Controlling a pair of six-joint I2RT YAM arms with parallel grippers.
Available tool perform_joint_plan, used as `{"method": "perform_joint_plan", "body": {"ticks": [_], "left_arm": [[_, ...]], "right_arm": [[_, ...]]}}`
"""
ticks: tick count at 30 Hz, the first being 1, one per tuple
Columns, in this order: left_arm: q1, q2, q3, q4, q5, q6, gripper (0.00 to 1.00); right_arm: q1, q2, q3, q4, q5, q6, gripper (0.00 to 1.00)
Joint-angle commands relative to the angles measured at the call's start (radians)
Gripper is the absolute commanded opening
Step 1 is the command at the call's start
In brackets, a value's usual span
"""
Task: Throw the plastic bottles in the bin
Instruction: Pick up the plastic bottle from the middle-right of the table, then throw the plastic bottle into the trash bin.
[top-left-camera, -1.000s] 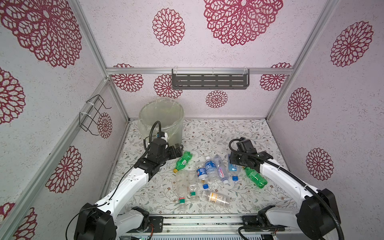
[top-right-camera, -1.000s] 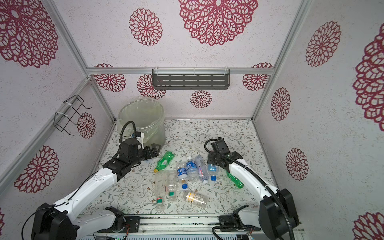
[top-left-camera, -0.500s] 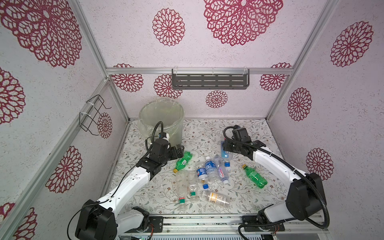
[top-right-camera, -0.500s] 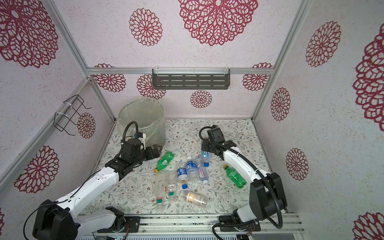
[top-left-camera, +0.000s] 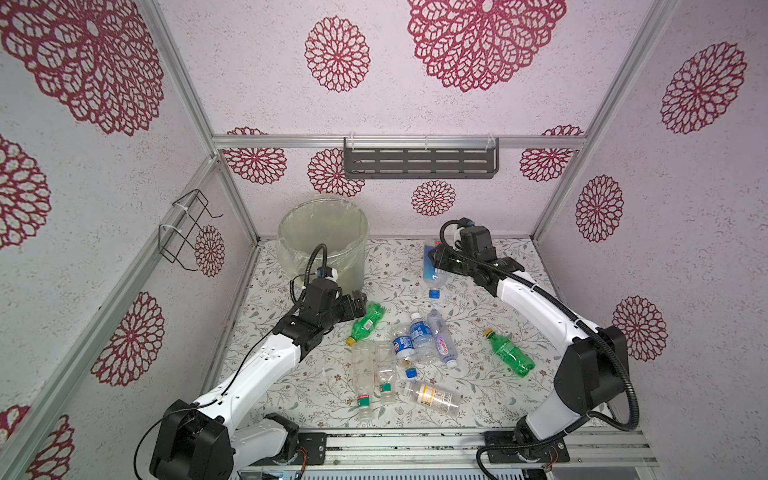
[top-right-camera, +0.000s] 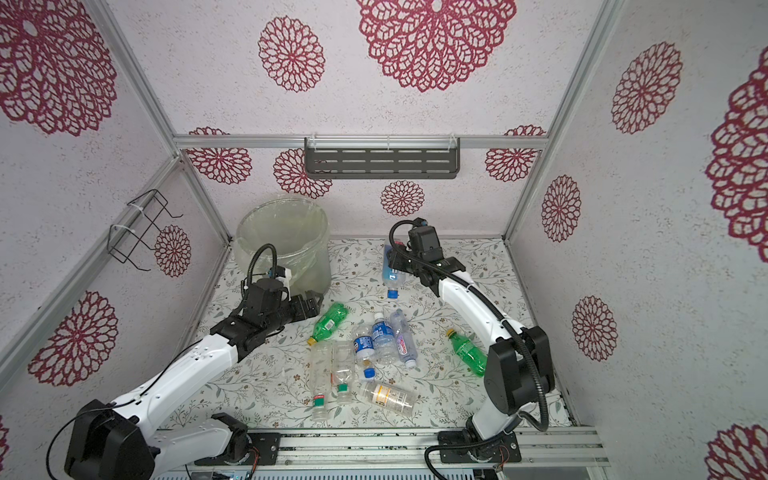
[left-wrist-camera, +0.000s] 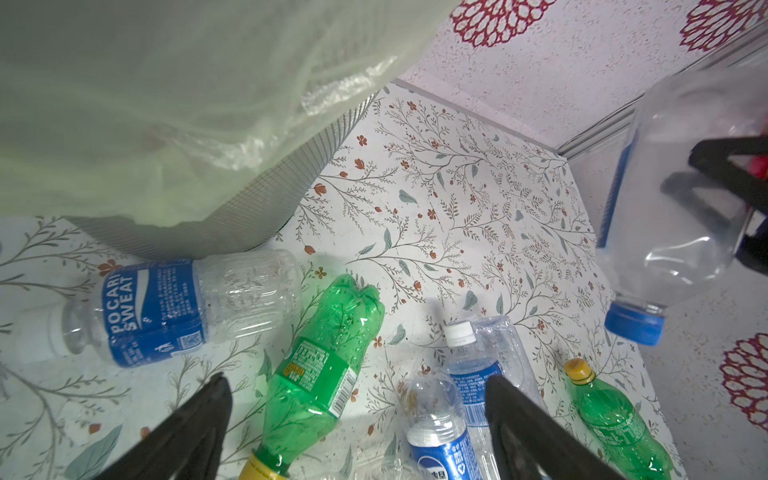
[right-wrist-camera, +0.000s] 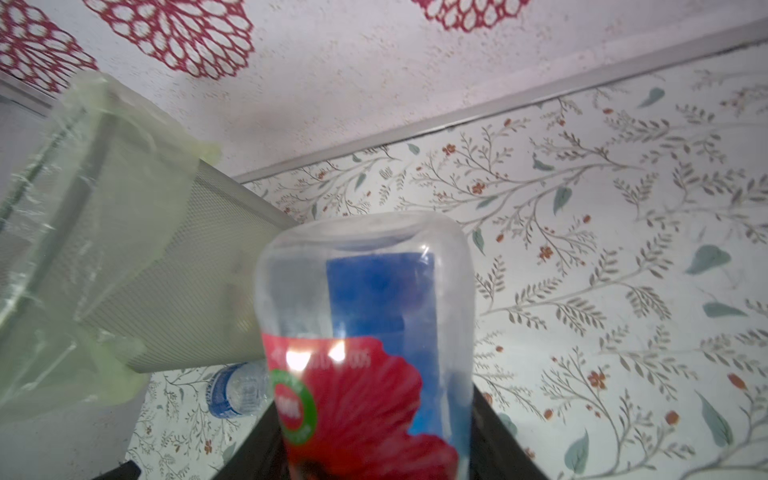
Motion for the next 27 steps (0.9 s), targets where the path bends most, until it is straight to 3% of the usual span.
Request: {"method": "perform_joint_plan", "body": {"ticks": [1, 10, 20, 27], "left_arm": [[-0.007, -0.023, -0.005, -0.002, -0.02, -0.007, 0.97], [-0.007, -0.044, -0.034, -0.015, -0.034, -0.013, 0.97], [-0.006, -0.061, -0.058, -0.014, -0.055, -0.04, 0.97], [-0.004, -0.039, -0.045, 0.02, -0.043, -0.059, 0.97]], "right_arm": [[-0.003, 0.009, 0.09, 0.032, -0.036, 0.008, 0.52], [-0.003, 0.013, 0.103, 0.225, -0.142, 0.045, 0.52], [-0.002, 0.058, 0.241, 0.252, -0.18, 0.131, 0.51], [-0.002, 0.065, 0.298, 0.255, -0.192, 0.122, 0.51]]}}
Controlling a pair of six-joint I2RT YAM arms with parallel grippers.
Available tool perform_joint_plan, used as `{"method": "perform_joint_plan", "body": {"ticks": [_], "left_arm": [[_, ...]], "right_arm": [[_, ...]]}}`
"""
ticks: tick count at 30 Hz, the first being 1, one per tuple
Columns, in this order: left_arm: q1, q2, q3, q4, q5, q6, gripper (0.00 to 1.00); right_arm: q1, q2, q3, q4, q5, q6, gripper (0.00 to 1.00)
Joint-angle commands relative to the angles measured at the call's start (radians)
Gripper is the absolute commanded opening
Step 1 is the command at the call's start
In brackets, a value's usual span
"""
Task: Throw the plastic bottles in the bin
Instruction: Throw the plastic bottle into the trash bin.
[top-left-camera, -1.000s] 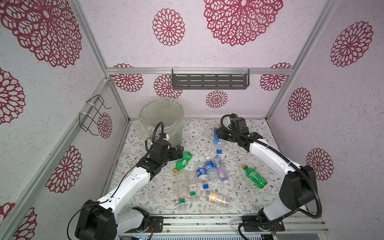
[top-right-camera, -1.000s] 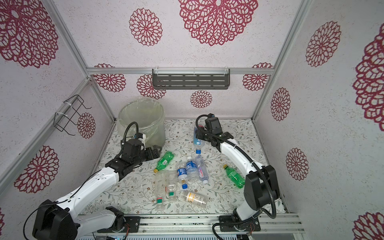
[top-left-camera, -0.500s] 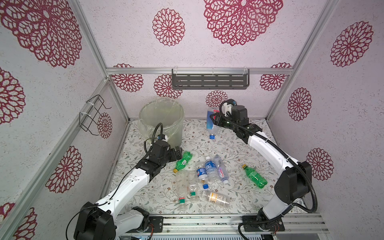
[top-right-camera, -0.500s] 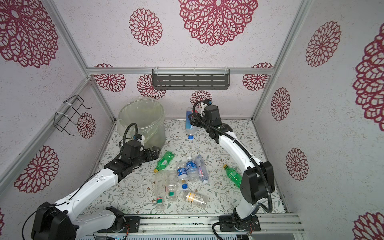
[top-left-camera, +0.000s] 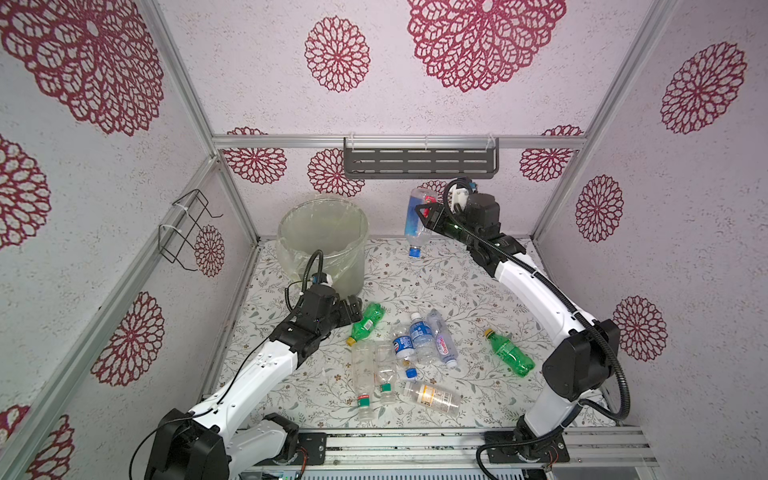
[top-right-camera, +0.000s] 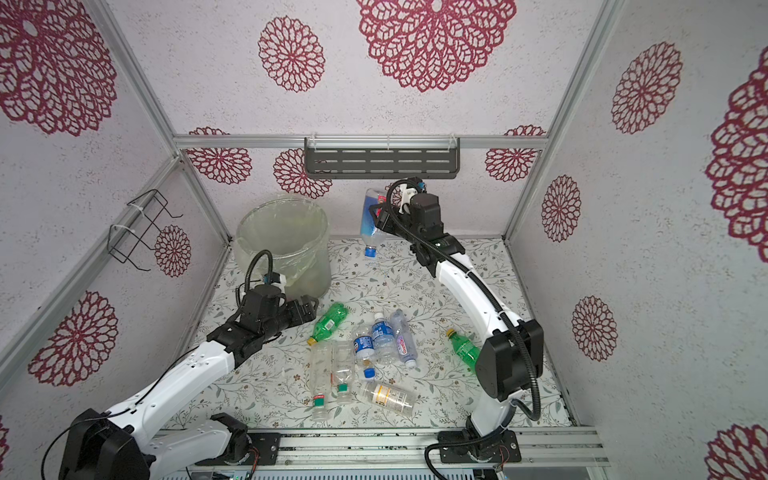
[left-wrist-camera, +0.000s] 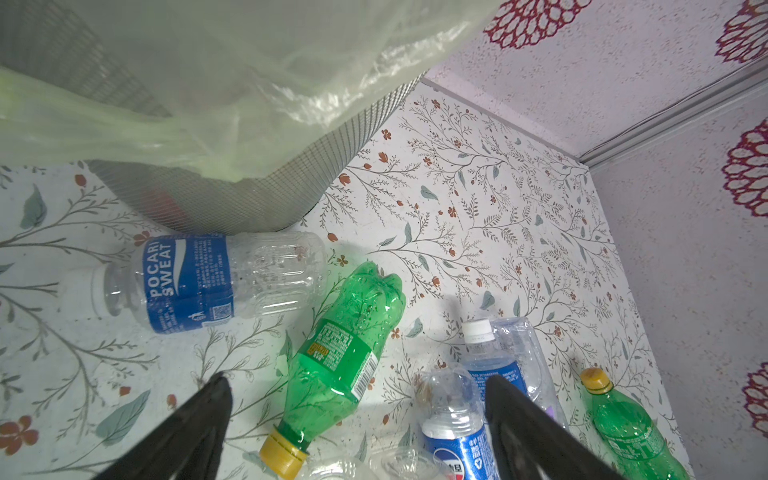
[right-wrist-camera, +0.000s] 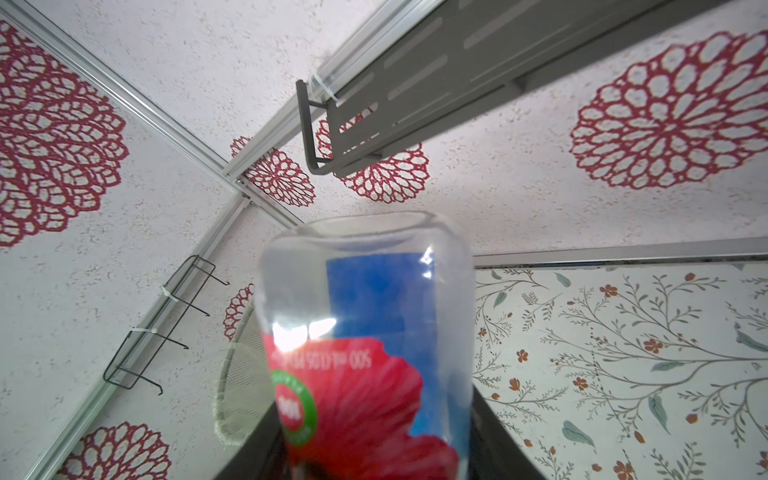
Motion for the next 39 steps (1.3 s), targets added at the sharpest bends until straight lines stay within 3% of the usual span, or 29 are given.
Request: {"method": "perform_joint_plan", "body": {"ticks": [1, 14, 19, 26, 28, 31, 33, 34, 36, 39], "left_arm": [[-0.005, 0.012, 0.007, 0.026, -0.006, -0.015, 0.97], [-0.003, -0.014, -0.071, 0.036, -0.051, -0.024, 0.97], [-0.003, -0.014, -0.08, 0.036, -0.058, -0.015, 0.97], [-0.003, -0.022, -0.08, 0.003, -0.054, -0.034, 0.97], [-0.003, -0.034, -0.089, -0.001, -0.056, -0.044, 0.97], [-0.002, -0.062, -0.103, -0.003, -0.066, -0.058, 0.97], [-0.002, -0.076, -0.108, -0.003, -0.067, -0.07, 0.97], [-0.001, -0.08, -0.108, -0.002, -0.064, -0.071, 0.97], [-0.001, -0.088, -0.1, -0.013, -0.06, -0.072, 0.97], [-0.001, -0.107, -0.091, -0.044, -0.073, -0.07, 0.97]], "right_arm": [[-0.001, -0.023, 0.04, 0.053, -0.024, 0.003, 0.51], [-0.001, -0.286, -0.315, 0.167, 0.009, -0.099, 0.51], [0.005, -0.299, -0.308, 0.154, 0.032, -0.115, 0.51], [0.114, -0.065, 0.036, 0.064, 0.038, -0.163, 0.51], [0.153, 0.049, 0.174, 0.058, 0.031, -0.173, 0.51], [0.191, 0.306, 0.516, 0.042, -0.012, -0.205, 0.55], [0.199, 0.522, 0.817, -0.016, -0.031, -0.204, 0.72], [0.197, 0.601, 0.934, -0.044, -0.033, -0.18, 0.97], [0.188, 0.685, 1.048, -0.032, -0.06, -0.117, 0.99], [0.193, 0.585, 0.89, 0.051, -0.071, -0.133, 0.99]]}}
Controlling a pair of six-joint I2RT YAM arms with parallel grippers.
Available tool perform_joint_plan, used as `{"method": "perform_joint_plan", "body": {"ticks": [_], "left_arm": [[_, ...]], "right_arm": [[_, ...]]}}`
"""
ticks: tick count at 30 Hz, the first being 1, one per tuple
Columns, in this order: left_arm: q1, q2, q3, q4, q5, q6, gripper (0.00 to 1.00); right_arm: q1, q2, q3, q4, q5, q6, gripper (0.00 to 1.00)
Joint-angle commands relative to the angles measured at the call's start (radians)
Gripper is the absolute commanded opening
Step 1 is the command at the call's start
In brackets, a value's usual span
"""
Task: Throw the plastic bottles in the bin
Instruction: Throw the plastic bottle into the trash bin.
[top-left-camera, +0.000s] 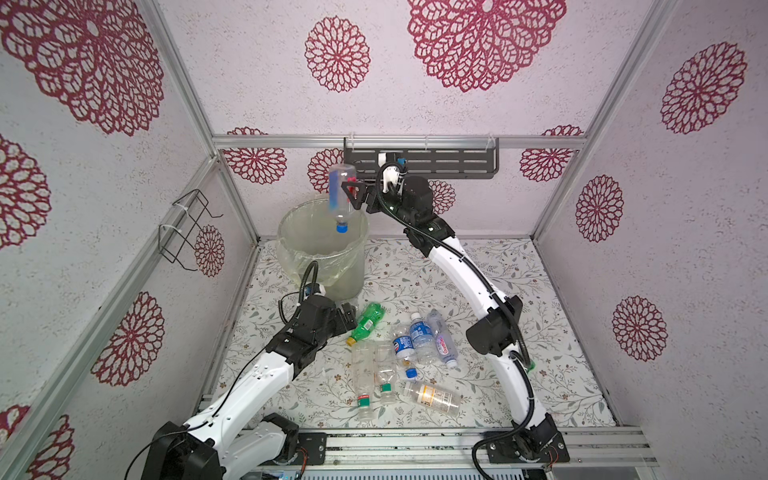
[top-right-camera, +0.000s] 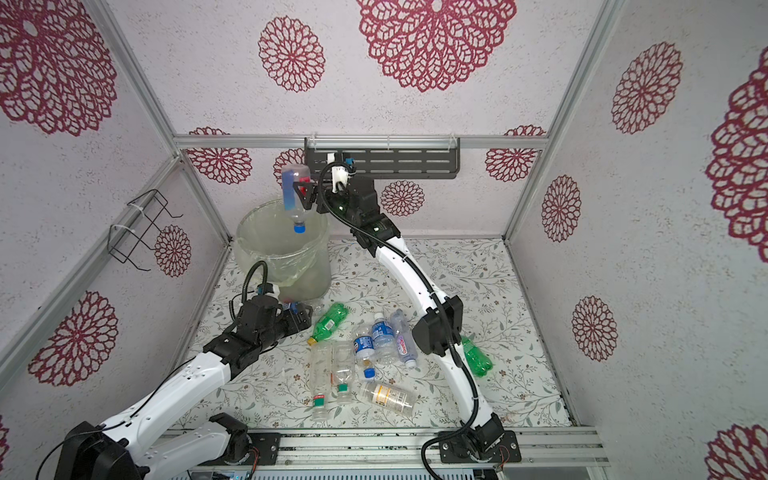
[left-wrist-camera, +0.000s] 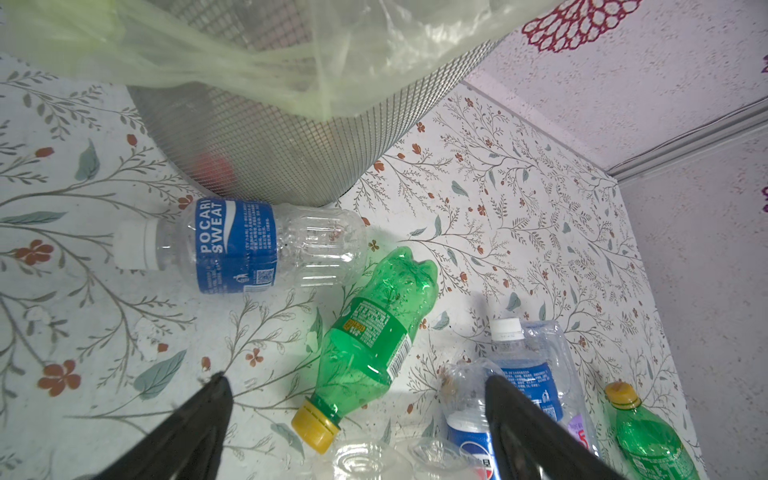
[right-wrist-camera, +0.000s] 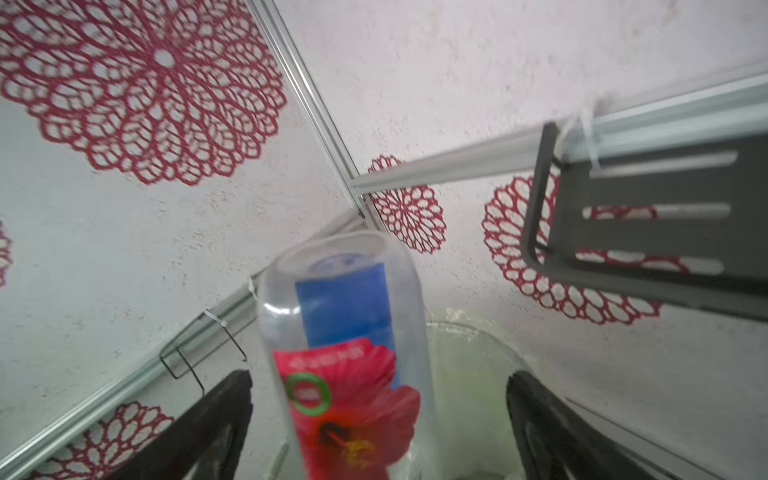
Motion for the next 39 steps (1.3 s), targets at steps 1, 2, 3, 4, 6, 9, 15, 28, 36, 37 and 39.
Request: {"method": "perform_joint_plan", "body": {"ticks": [1, 2, 3, 4, 6, 9, 15, 28, 36, 37, 39], "left_arm": [[-0.002, -0.033, 0.006, -0.034, -0.026, -0.013, 0.97], [-0.001, -0.041, 0.003, -0.035, -0.032, -0.009, 0.97], [-0.001, -0.049, 0.002, -0.034, -0.035, -0.002, 0.97], [0.0, -0.052, 0.002, -0.036, -0.037, 0.004, 0.97], [0.002, -0.053, 0.006, -0.039, -0.043, 0.016, 0.97], [0.002, -0.044, 0.017, -0.042, -0.044, 0.024, 0.97], [0.002, -0.011, 0.033, -0.032, -0.023, 0.025, 0.97], [0.001, 0.009, 0.034, -0.034, -0.001, 0.033, 0.97], [0.001, -0.014, 0.007, -0.063, -0.001, 0.0, 0.97], [0.002, -0.017, 0.005, -0.066, 0.002, -0.006, 0.97], [0.0, -0.022, -0.001, -0.076, 0.003, -0.024, 0.97]], "right_arm": [[-0.012, -0.157, -0.128, 0.089, -0.024, -0.012, 0.99], [-0.009, -0.227, -0.234, 0.129, -0.001, -0.033, 0.99], [-0.007, -0.291, -0.331, 0.173, 0.017, -0.052, 0.99], [-0.007, -0.337, -0.396, 0.197, 0.027, -0.065, 0.99], [-0.006, -0.414, -0.484, 0.192, 0.045, -0.098, 0.99], [-0.007, -0.501, -0.584, 0.162, 0.03, -0.13, 0.99], [-0.008, -0.645, -0.804, 0.166, 0.037, -0.161, 0.99], [-0.025, -0.849, -1.139, 0.155, 0.116, -0.179, 0.99], [-0.047, -0.926, -1.295, 0.143, 0.146, -0.128, 0.99], [-0.048, -0.931, -1.31, 0.138, 0.152, -0.124, 0.99], [-0.053, -0.94, -1.339, 0.125, 0.162, -0.112, 0.99]]}}
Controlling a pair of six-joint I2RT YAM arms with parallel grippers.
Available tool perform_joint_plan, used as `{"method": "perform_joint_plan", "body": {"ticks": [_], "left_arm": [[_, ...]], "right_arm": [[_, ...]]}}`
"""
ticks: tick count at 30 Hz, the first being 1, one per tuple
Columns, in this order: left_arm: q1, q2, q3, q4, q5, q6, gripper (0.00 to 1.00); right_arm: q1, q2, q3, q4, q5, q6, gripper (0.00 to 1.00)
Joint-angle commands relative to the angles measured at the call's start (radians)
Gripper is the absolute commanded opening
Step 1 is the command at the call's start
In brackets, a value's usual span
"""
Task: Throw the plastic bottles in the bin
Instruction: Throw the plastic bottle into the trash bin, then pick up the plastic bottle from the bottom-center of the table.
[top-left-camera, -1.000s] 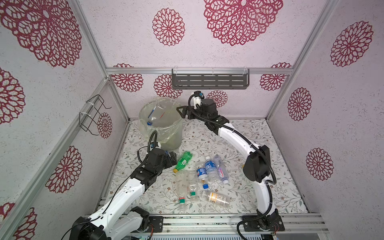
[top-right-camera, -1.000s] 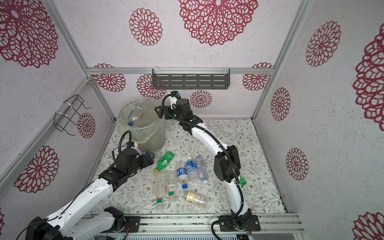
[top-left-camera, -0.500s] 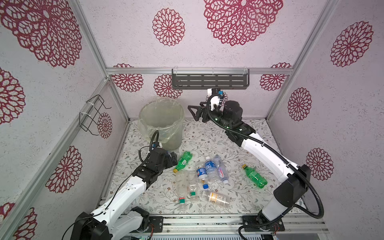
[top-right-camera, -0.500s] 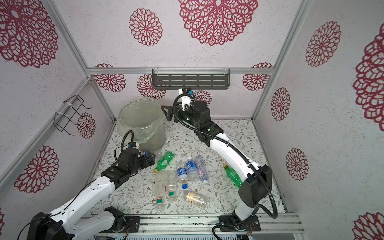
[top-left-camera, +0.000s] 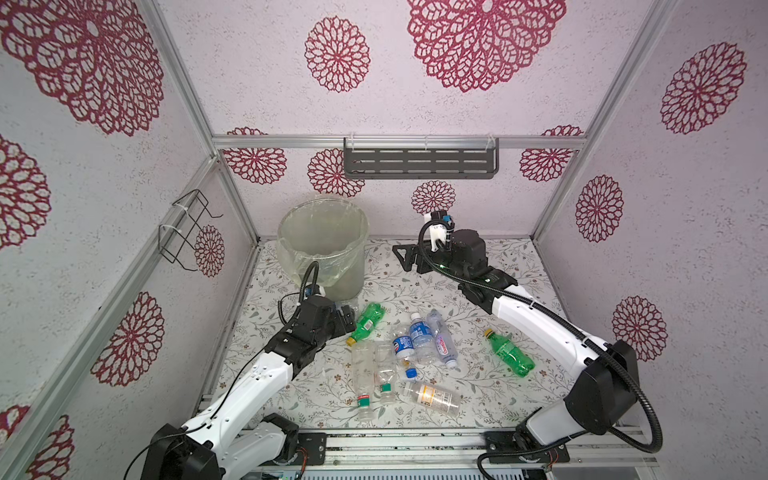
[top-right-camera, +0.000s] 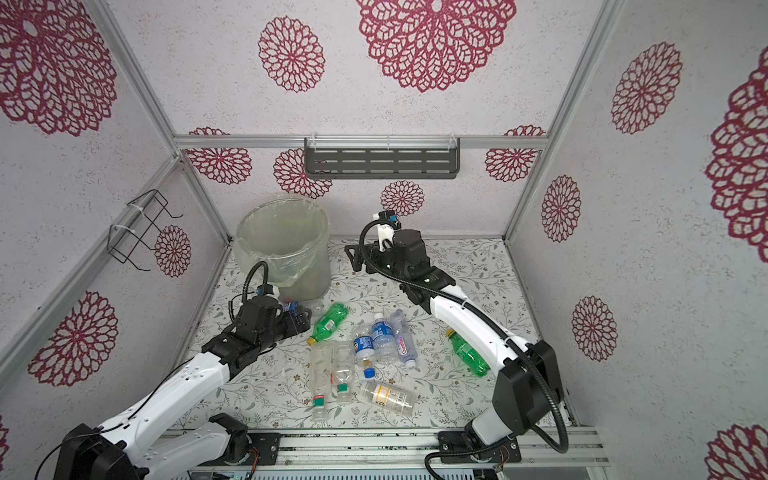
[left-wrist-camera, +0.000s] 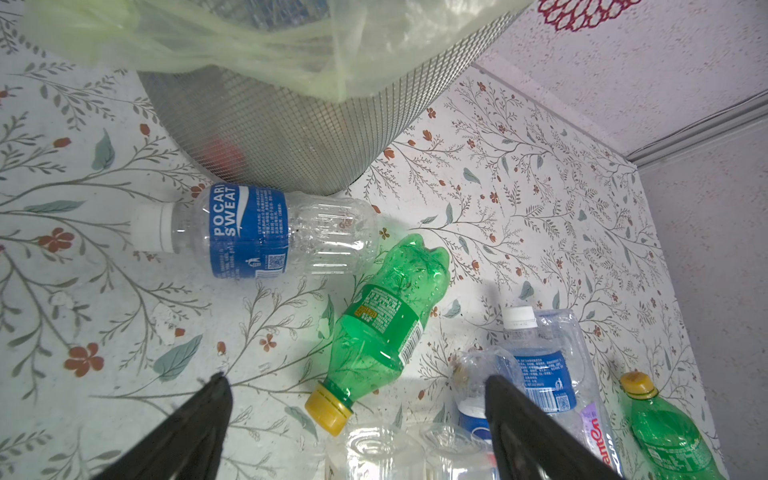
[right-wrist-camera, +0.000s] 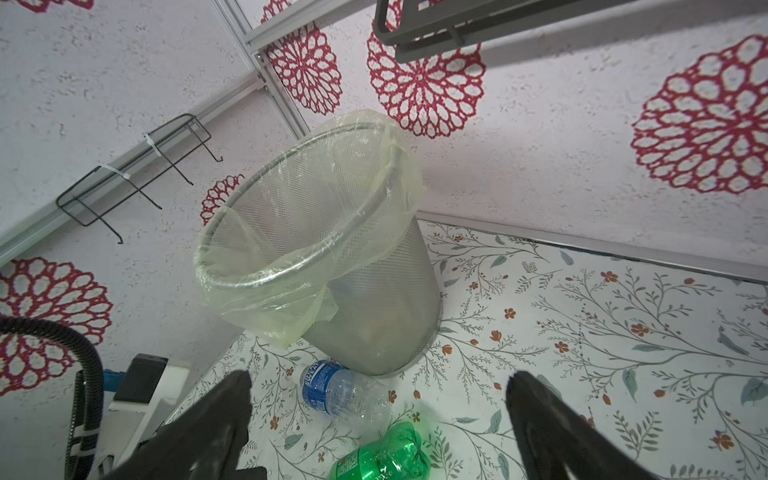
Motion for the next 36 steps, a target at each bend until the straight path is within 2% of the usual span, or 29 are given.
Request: {"method": "perform_joint_plan", "body": {"ticks": [1, 10, 19, 36], "left_arm": [[-0.001, -0.022, -0.014, -0.029, 0.0, -0.044, 0.97], [-0.013, -0.015, -0.028, -0.096, 0.058, -0.125, 0.97], [-0.048, -0.029, -0.072, -0.047, 0.095, -0.193, 0.97], [-0.179, 0.063, -0.023, -0.155, 0.123, -0.139, 0.97]], "right_arm": [[-0.011, -0.039, -0.035, 0.012, 0.035, 0.034, 0.99], [-0.023, -0.081, -0.142, -0.019, 0.069, 0.076, 0.99], [-0.038, -0.106, -0.207, -0.061, 0.119, 0.12, 0.99], [-0.062, -0.139, -0.287, -0.107, 0.123, 0.173, 0.99]]}}
